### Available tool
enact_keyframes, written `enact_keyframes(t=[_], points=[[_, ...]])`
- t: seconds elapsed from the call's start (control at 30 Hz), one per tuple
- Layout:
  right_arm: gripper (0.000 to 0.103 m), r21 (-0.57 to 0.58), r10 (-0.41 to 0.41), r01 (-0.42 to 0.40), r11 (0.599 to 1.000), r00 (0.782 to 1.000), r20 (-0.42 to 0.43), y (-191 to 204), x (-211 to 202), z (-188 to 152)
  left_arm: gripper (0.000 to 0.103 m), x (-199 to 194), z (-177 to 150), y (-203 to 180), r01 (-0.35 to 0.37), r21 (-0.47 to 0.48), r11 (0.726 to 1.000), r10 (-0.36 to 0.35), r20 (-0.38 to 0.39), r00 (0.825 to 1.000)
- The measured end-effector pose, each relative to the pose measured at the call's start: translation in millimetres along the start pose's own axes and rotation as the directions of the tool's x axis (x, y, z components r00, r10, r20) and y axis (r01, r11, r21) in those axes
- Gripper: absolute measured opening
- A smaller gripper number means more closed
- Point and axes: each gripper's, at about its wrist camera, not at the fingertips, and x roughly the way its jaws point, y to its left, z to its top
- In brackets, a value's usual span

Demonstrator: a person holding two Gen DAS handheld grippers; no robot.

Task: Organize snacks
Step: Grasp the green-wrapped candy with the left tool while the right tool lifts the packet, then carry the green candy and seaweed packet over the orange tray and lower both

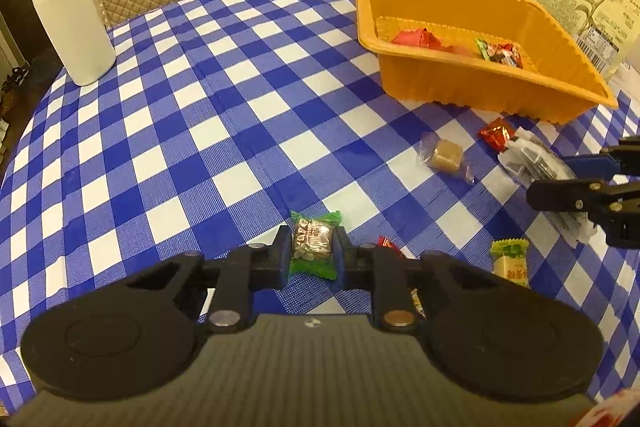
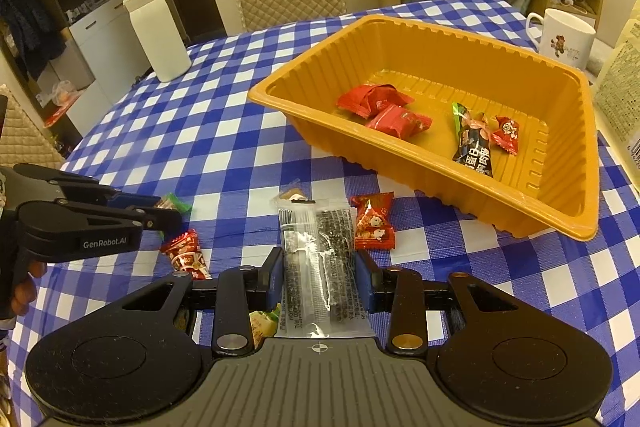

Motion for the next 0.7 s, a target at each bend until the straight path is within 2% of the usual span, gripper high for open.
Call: enact_keyframes(t=[0.4,0.7], points=[[0.037,0.016,-0.002,0.001,1.000,0.999,0.052,-2,-30,0,0.020,-36,11,-14,0.032,-0.009,0.999,-0.031,0.072,0.997],[0.037,0.064,-0.025,0.018,0.998,0.994,0.109,-19,-52,12,0.020,-52,40,-37,0.083,0.033,0.996,-0.086,0.125,0.988]])
